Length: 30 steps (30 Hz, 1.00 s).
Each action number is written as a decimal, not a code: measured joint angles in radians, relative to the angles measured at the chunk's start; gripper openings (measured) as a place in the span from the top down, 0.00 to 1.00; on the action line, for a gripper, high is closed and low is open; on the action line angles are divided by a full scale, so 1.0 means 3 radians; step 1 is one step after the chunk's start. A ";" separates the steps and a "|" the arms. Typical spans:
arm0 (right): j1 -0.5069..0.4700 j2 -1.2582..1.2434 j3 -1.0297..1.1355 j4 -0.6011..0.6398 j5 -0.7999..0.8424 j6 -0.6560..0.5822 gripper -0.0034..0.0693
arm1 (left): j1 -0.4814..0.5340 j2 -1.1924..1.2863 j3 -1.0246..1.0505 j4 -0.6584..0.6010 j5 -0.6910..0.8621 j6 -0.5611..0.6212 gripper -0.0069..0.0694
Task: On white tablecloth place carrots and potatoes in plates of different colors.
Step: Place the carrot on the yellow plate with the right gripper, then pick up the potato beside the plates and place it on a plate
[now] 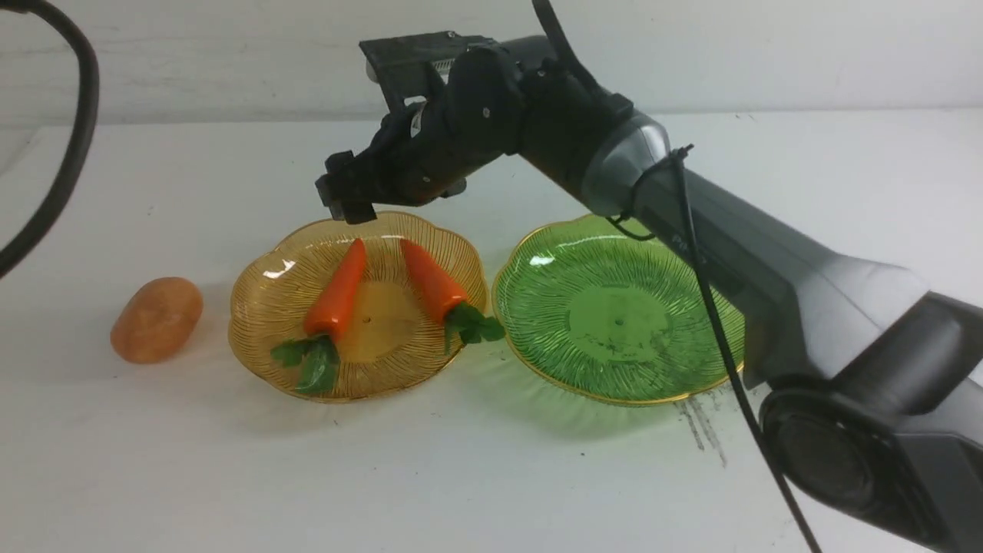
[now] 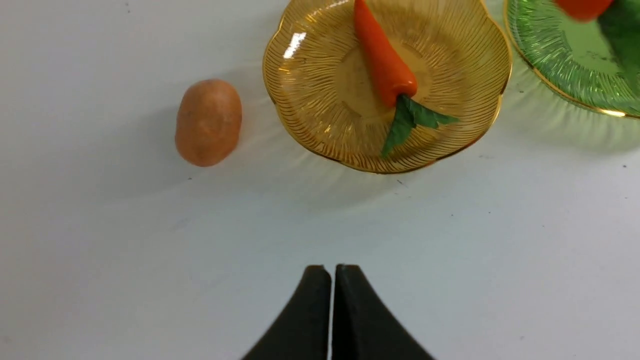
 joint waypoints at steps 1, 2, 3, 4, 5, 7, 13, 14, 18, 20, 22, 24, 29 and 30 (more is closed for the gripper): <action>-0.0008 -0.0045 0.0000 -0.0063 0.0164 0.0004 0.13 | 0.0000 0.0000 0.0000 0.0039 0.0000 -0.0034 0.91; -0.0022 -0.0143 0.0000 -0.0214 0.0420 0.0004 0.14 | 0.0000 0.0000 0.0000 0.0120 0.0000 -0.0116 0.91; -0.0037 -0.0235 0.0000 -0.0355 0.0625 0.0004 0.16 | 0.0000 0.0011 0.0000 0.0237 0.0003 -0.0223 0.91; -0.0061 -0.0368 0.0000 -0.0553 0.0782 0.0004 0.20 | 0.0000 0.0041 0.0000 0.0379 0.0003 -0.0316 0.91; -0.0093 -0.0492 0.0017 -0.0716 0.0870 0.0004 0.27 | 0.0000 0.0078 0.0000 0.0502 0.0003 -0.0402 0.91; -0.0220 -0.0911 0.0213 -0.0918 0.0909 0.0018 0.51 | 0.0025 0.0231 -0.0004 0.0687 0.0007 -0.0475 0.89; -0.0552 -0.1927 0.1309 -0.0908 0.0915 -0.0028 0.94 | 0.0468 0.0848 -0.0030 0.0340 -0.0076 -0.0283 0.88; -0.0617 -0.2039 0.1536 -0.0908 0.0915 -0.0037 0.95 | 0.0571 0.0917 -0.0030 0.0264 -0.0131 -0.0182 0.88; -0.0814 -0.2448 0.2133 -0.0905 0.0929 -0.0080 0.97 | 0.0900 0.1197 -0.0068 -0.0117 -0.0256 0.0128 0.88; -0.1027 -0.2772 0.2659 -0.0900 0.0940 -0.0127 0.97 | 0.1136 0.1443 -0.0131 -0.0497 -0.0322 0.0331 0.88; -0.1139 -0.2931 0.2941 -0.0886 0.0944 -0.0136 0.97 | 0.1321 0.1641 -0.0189 -0.0802 -0.0414 0.0554 0.88; -0.1335 -0.3217 0.3313 -0.0810 0.0936 -0.0162 0.97 | 0.1441 0.1877 -0.0274 -0.1084 -0.0524 0.0891 0.88; -0.1490 -0.3738 0.4051 -0.0527 0.0686 -0.0283 0.97 | 0.1477 0.2304 -0.0437 -0.1315 -0.0712 0.1823 0.81; -0.1494 -0.3789 0.4117 -0.0490 0.0636 -0.0298 0.97 | 0.1477 0.2336 -0.0443 -0.1315 -0.0796 0.1885 0.77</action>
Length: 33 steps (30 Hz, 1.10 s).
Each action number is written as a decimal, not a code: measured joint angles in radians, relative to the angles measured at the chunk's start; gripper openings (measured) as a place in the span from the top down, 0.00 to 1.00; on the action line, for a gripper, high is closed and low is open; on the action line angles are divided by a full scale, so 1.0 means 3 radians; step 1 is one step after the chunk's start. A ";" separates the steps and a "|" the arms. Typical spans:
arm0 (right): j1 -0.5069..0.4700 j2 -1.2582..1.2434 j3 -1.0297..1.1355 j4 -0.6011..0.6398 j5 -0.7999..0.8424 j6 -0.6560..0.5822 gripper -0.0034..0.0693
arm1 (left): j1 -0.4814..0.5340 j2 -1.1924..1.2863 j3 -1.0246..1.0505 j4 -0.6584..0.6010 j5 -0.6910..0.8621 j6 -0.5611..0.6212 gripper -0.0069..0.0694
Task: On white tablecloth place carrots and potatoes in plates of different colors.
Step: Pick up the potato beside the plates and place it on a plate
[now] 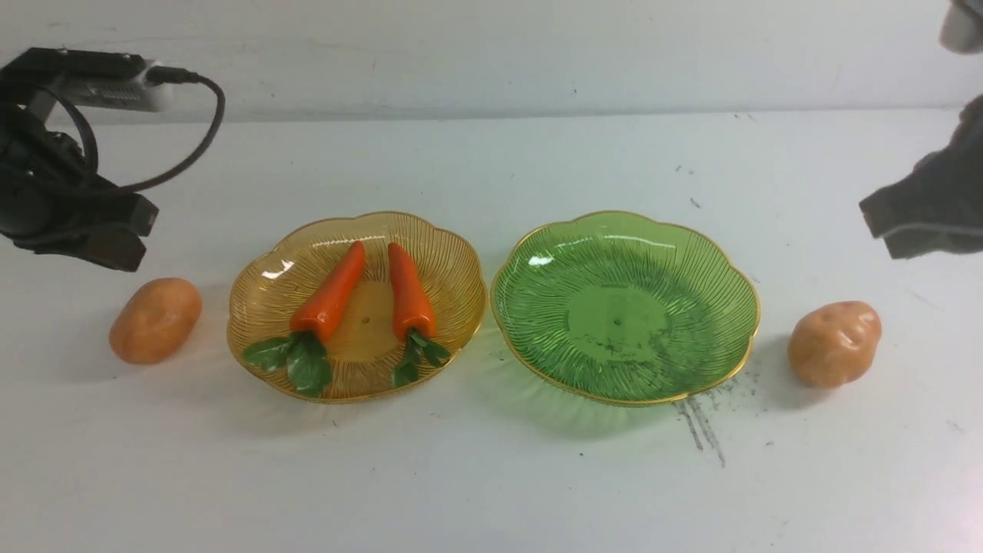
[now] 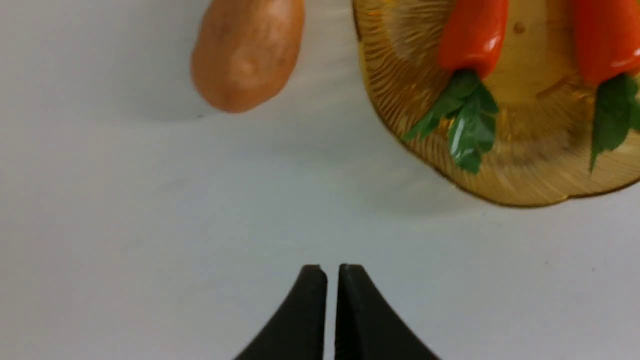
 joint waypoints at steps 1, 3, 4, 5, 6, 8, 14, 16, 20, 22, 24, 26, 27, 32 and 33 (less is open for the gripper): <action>0.0000 -0.0056 0.0069 0.0047 -0.0060 -0.0012 0.97 | 0.0000 0.0047 -0.0004 0.0015 -0.0110 0.0049 0.71; 0.0000 -0.0157 0.0170 0.0107 -0.0162 -0.0024 0.97 | 0.0000 0.0114 -0.0008 0.0069 -0.0268 0.0074 0.59; 0.0000 -0.0184 0.0197 0.0122 -0.0184 -0.0024 0.97 | 0.0000 0.0145 -0.0011 0.0101 -0.0342 0.0077 0.53; 0.0000 -0.0204 0.0212 0.0132 -0.0192 -0.0028 0.97 | 0.0000 0.0188 -0.0011 0.0151 -0.0458 0.0077 0.42; 0.0000 -0.0209 0.0215 0.0138 -0.0192 -0.0032 0.97 | 0.0000 0.0244 -0.0014 0.0199 -0.0575 0.0077 0.30; 0.0000 -0.0209 0.0219 0.0141 -0.0189 -0.0054 0.97 | 0.0000 0.0351 -0.0017 0.0230 -0.0770 0.0077 0.10; -0.0006 -0.0209 0.0223 0.0244 -0.0183 -0.0097 0.97 | 0.0000 0.0690 -0.0020 0.0251 -0.1155 0.0020 0.01; -0.0006 -0.0209 0.0226 0.0310 -0.0186 -0.0151 0.97 | 0.0000 0.0849 -0.0020 0.0291 -0.1276 -0.0023 0.01; -0.0006 -0.0209 0.0226 0.0364 -0.0189 -0.0195 0.97 | 0.0001 0.1129 -0.0020 0.0324 -0.1299 -0.0056 0.01; -0.0006 -0.0209 0.0226 0.0371 -0.0189 -0.0199 0.97 | 0.0001 0.1200 -0.0020 0.0342 -0.1292 -0.0079 0.01; -0.0006 -0.0209 0.0226 0.0376 -0.0189 -0.0199 0.97 | 0.0001 0.1238 -0.0020 0.0357 -0.1289 -0.0117 0.01; -0.0006 -0.0209 0.0226 0.0379 -0.0189 -0.0199 0.97 | 0.0004 0.1267 -0.0020 0.0378 -0.1284 -0.0159 0.03; -0.0006 -0.0209 0.0226 0.0379 -0.0189 -0.0199 0.97 | 0.0004 0.1271 -0.0020 0.0387 -0.1277 -0.0204 0.05; -0.0006 -0.0209 0.0226 0.0379 -0.0189 -0.0206 0.97 | 0.0004 0.1274 -0.0021 0.0526 -0.1177 -0.0419 0.26; -0.0006 -0.0209 0.0226 0.0379 -0.0189 -0.0208 0.97 | 0.0004 0.1274 -0.0033 0.0561 -0.1135 -0.0473 0.30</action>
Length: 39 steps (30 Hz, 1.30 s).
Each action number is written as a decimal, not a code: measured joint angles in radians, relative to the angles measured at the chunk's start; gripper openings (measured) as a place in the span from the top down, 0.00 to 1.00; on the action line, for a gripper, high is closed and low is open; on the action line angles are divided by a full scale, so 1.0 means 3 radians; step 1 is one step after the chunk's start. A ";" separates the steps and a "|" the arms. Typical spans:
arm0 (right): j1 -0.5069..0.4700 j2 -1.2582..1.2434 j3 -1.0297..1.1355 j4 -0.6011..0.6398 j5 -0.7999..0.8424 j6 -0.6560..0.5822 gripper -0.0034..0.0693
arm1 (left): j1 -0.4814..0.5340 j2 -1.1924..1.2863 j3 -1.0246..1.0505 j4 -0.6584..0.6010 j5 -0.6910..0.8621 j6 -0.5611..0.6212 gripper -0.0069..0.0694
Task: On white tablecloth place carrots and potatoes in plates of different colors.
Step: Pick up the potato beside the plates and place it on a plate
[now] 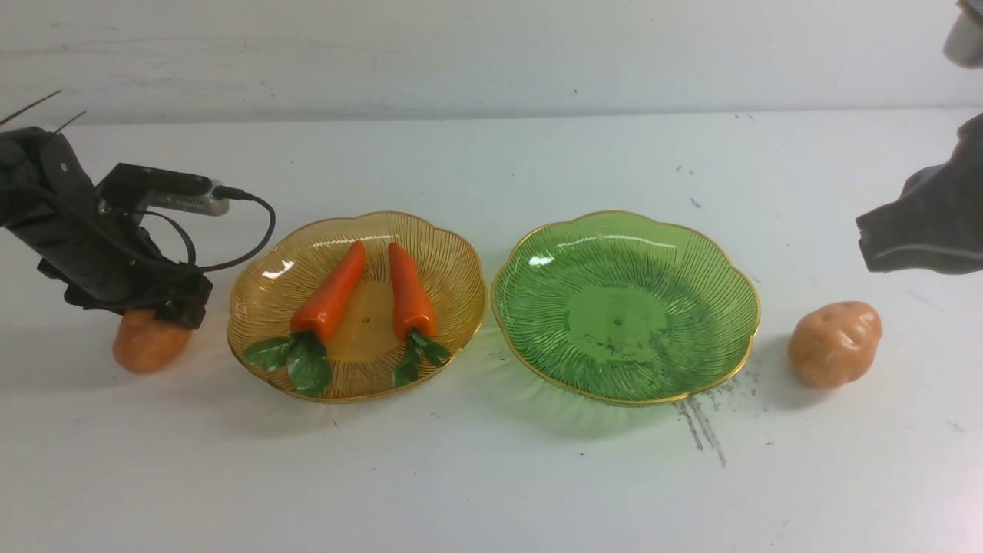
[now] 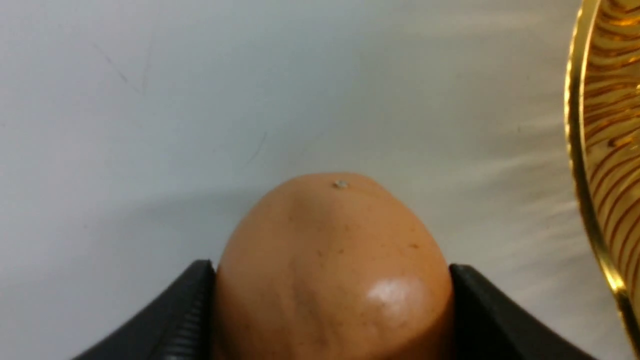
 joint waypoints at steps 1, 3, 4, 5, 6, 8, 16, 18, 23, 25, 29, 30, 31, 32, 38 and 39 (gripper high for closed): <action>0.0000 0.0000 0.0000 -0.0004 0.0000 0.0000 0.97 | 0.0000 0.0000 -0.0007 0.0020 0.0039 -0.0019 0.31; 0.0000 0.0000 0.0000 -0.0018 0.0000 0.0000 0.97 | -0.0003 -0.0021 -0.0056 0.0130 0.0236 -0.0109 0.34; 0.0000 0.0000 0.0000 -0.0037 0.0003 0.0000 0.97 | -0.0003 -0.0042 -0.0091 0.0168 0.0331 -0.0164 0.34; 0.0000 0.0000 0.0000 -0.0060 0.0003 0.0000 0.97 | -0.0003 -0.0081 -0.0141 0.0189 0.0409 -0.0236 0.34; 0.0000 0.0000 0.0000 -0.0080 0.0003 0.0000 0.97 | -0.0003 -0.0141 -0.0188 0.0189 0.0462 -0.0293 0.34; 0.0000 0.0000 0.0000 -0.0102 0.0003 0.0000 0.97 | -0.0059 -0.0340 -0.0377 0.0093 0.0552 -0.0440 0.34; 0.0000 0.0000 0.0000 -0.0345 -0.0050 0.0076 0.97 | -0.1098 -0.0756 -0.0891 -0.0894 0.0415 -0.0244 0.34; 0.0000 0.0000 0.0000 -0.0501 -0.0050 0.0195 0.97 | -0.1414 -0.0671 -0.0891 -0.0928 0.0354 -0.0208 0.34; -0.0004 0.0000 0.0000 -0.0673 -0.0039 0.0426 0.97 | -0.2129 -0.0279 -0.0891 -0.0932 -0.0070 -0.0211 0.34; -0.0004 0.0000 0.0000 -0.0676 -0.0039 0.0479 0.97 | -0.2303 -0.0122 -0.0891 -0.0932 -0.0298 -0.0211 0.33; -0.0004 0.0000 0.0000 -0.0689 -0.0090 0.0513 0.97 | -0.2484 0.0136 -0.0891 -0.0938 -0.0602 -0.0211 0.26; -0.0004 0.0000 0.0000 -0.0724 -0.0137 0.0528 0.97 | -0.2498 0.0190 -0.0891 -0.0941 -0.0625 -0.0211 0.23; -0.0004 0.0000 0.0000 -0.0770 -0.0172 0.0552 0.97 | -0.2498 0.0245 -0.0891 -0.0942 -0.0625 -0.0219 0.20; -0.0004 0.0000 0.0000 -0.0837 -0.0215 0.0604 0.97 | -0.2498 0.0287 -0.0888 -0.0942 -0.0625 -0.0241 0.14; -0.0059 0.0012 0.0000 -0.1196 -0.0330 0.1027 0.97 | -0.2491 0.0294 -0.0929 -0.0897 -0.0447 -0.0274 0.01; -0.0116 0.0032 0.0000 -0.1186 -0.0330 0.1058 0.97 | -0.2491 0.0271 -0.0974 -0.0866 -0.0360 -0.0274 0.02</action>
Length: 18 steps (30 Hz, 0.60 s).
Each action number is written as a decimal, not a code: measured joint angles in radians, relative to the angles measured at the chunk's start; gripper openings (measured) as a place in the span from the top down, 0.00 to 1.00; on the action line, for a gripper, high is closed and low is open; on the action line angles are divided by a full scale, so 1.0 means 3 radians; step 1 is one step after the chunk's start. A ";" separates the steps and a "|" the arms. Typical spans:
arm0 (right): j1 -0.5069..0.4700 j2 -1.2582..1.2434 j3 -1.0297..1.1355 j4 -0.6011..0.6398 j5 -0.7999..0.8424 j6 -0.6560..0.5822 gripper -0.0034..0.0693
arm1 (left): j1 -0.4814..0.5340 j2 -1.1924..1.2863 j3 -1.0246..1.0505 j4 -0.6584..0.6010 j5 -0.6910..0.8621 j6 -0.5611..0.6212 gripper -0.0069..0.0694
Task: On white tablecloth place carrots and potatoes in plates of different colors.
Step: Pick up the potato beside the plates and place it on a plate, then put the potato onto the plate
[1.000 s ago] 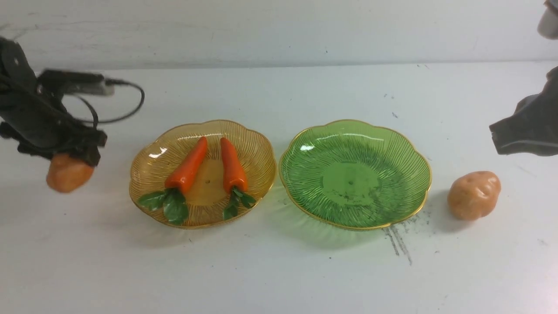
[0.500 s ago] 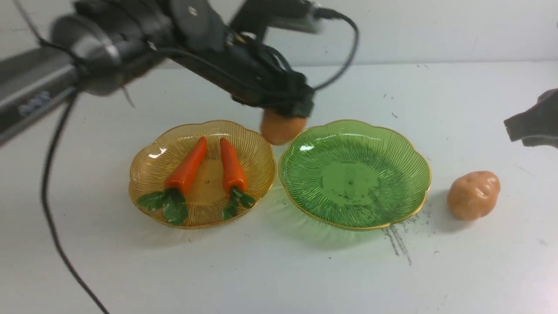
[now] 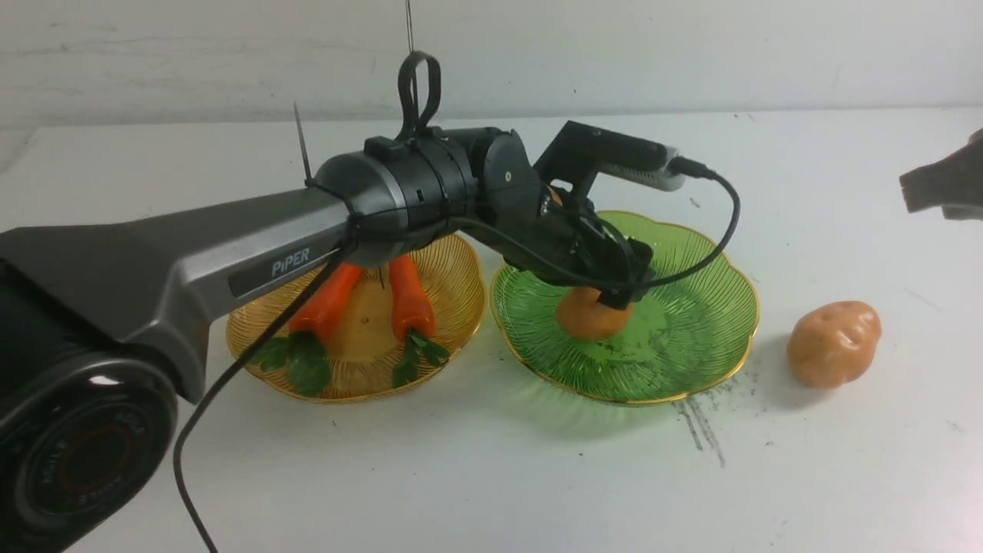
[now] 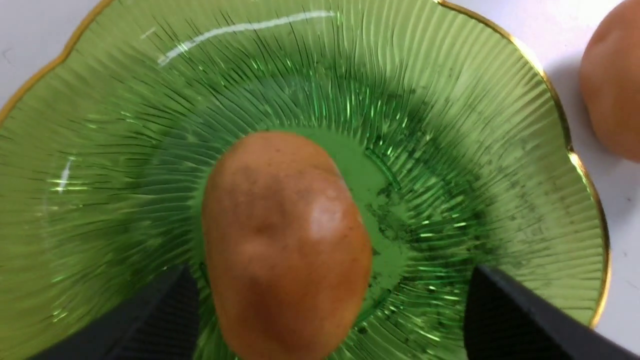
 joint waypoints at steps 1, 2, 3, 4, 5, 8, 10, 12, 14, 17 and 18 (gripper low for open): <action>-0.0083 0.0033 0.0000 0.0036 0.0000 0.0014 0.97 | 0.0000 -0.0032 -0.0060 0.0044 0.0102 -0.0005 0.04; -0.0189 0.0082 0.0000 0.0107 -0.0002 0.0018 0.97 | 0.0000 -0.0097 -0.0127 0.0108 0.0208 -0.0029 0.09; -0.0310 0.0144 0.0000 0.0220 -0.0002 -0.0007 0.97 | 0.0000 -0.0173 -0.0215 0.0170 0.0322 -0.0066 0.17; -0.0462 0.0236 0.0000 0.0399 -0.0002 -0.0064 0.97 | 0.0000 -0.0266 -0.0286 0.0240 0.0437 -0.0104 0.28; -0.0601 0.0338 0.0000 0.0608 -0.0006 -0.0151 0.96 | 0.0000 -0.0369 -0.0354 0.0321 0.0569 -0.0144 0.43; -0.0823 0.0632 0.0000 0.1173 -0.0102 -0.0558 0.89 | 0.0000 -0.0747 -0.0459 0.0617 0.0831 -0.0205 0.79; -0.0836 0.0810 0.0000 0.1431 -0.0242 -0.0808 0.80 | 0.0000 -0.0975 -0.0475 0.0806 0.0989 -0.0253 0.88; -0.0825 0.0975 0.0000 0.1552 -0.0405 -0.0960 0.69 | 0.0000 -0.1154 -0.0475 0.0982 0.1200 -0.0316 0.90; -0.0823 0.1160 0.0000 0.1539 -0.0592 -0.0955 0.53 | 0.0000 -0.1279 -0.0475 0.1133 0.1443 -0.0386 0.91; -0.0820 0.1384 0.0000 0.1442 -0.0786 -0.0703 0.31 | 0.0000 -0.1459 -0.0424 0.1296 0.1673 -0.0467 0.91; -0.0821 0.1460 0.0000 0.1402 -0.0832 -0.0604 0.23 | 0.0000 -0.1520 -0.0384 0.1328 0.1706 -0.0489 0.91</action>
